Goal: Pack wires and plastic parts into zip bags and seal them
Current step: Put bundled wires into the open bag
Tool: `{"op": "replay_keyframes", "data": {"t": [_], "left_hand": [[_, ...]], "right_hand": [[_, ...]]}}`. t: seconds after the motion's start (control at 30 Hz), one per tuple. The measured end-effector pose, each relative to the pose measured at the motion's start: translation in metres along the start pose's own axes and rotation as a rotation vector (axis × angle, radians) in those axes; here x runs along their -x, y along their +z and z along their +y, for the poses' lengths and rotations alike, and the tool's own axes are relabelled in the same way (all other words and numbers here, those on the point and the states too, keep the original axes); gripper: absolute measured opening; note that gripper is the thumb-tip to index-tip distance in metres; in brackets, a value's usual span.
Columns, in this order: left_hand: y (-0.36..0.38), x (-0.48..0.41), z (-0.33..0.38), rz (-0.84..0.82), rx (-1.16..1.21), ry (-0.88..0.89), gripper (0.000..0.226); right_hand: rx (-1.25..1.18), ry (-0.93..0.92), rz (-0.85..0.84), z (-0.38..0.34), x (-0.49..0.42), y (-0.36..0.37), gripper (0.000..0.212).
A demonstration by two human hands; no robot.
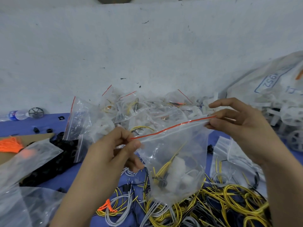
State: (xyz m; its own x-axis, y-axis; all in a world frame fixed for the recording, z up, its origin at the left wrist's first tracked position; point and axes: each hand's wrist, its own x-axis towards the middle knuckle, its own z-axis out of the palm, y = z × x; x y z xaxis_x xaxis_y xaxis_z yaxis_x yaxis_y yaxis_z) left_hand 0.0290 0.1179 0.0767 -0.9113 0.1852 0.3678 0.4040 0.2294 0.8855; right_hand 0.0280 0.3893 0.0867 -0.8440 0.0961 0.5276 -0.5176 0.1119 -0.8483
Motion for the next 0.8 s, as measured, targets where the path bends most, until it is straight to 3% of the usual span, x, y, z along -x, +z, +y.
{"op": "replay_keyframes", "data": {"t": [0.13,0.3,0.47,0.57,0.67,0.77,0.8], "left_hand": [[0.009,-0.001,0.004,0.040,0.292,-0.078,0.005],[0.014,-0.002,0.006,0.090,0.375,-0.108,0.007],[0.016,-0.002,0.007,0.114,0.316,-0.078,0.016],[0.020,0.000,0.011,0.060,0.233,-0.032,0.018],[0.031,0.004,0.013,0.023,0.136,0.024,0.019],[0.036,0.008,0.016,0.002,0.025,0.072,0.014],[0.035,0.009,0.017,-0.004,-0.010,0.092,0.013]], "right_hand": [[-0.021,0.001,0.036,0.005,-0.001,0.000,0.025],[-0.036,0.008,0.058,0.010,-0.002,-0.004,0.027],[0.102,0.058,0.067,0.003,0.000,-0.001,0.032],[0.474,-0.062,0.075,-0.014,0.005,0.010,0.027],[0.665,-0.245,-0.092,-0.033,0.018,0.039,0.025],[0.682,-0.261,-0.238,-0.036,0.024,0.061,0.003],[0.687,-0.265,-0.245,-0.034,0.025,0.063,0.008]]}}
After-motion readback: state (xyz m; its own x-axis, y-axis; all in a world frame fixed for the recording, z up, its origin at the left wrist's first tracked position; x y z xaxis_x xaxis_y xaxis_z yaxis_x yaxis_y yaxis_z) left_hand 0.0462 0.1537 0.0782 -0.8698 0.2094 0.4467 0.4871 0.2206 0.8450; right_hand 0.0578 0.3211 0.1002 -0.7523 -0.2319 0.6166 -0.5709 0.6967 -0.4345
